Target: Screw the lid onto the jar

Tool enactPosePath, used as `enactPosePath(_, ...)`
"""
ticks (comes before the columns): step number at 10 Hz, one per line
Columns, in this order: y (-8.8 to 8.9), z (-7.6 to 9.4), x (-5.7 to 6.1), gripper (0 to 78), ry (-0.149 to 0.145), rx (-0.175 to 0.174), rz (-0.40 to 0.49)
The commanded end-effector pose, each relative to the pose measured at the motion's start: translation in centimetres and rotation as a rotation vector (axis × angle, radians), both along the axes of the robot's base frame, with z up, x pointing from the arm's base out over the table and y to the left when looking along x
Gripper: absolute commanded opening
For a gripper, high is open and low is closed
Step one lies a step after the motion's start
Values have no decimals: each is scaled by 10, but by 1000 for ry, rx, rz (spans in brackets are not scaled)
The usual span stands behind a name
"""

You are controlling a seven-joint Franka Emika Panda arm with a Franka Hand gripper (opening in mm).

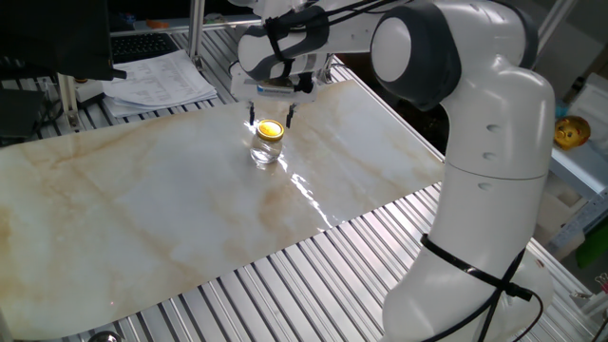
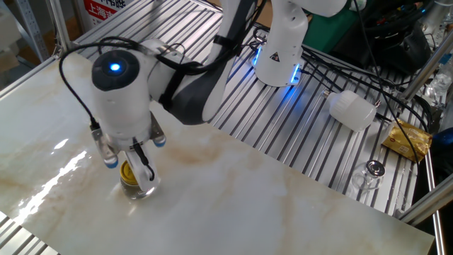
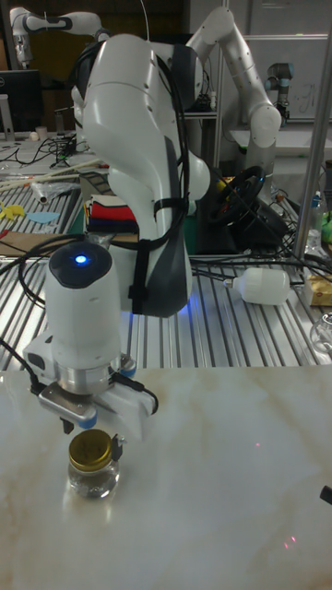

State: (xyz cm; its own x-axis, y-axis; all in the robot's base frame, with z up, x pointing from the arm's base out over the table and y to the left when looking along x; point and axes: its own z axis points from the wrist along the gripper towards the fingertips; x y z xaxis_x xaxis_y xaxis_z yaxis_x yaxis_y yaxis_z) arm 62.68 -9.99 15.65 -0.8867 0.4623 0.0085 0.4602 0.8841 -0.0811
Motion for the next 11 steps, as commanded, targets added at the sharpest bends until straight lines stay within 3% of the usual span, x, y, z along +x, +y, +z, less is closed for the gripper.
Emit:
enactPosePath(1, -2, -9, 6, 774, 6, -1, 31)
enactPosePath(11, -5, -16, 8, 774, 18, -6, 74)
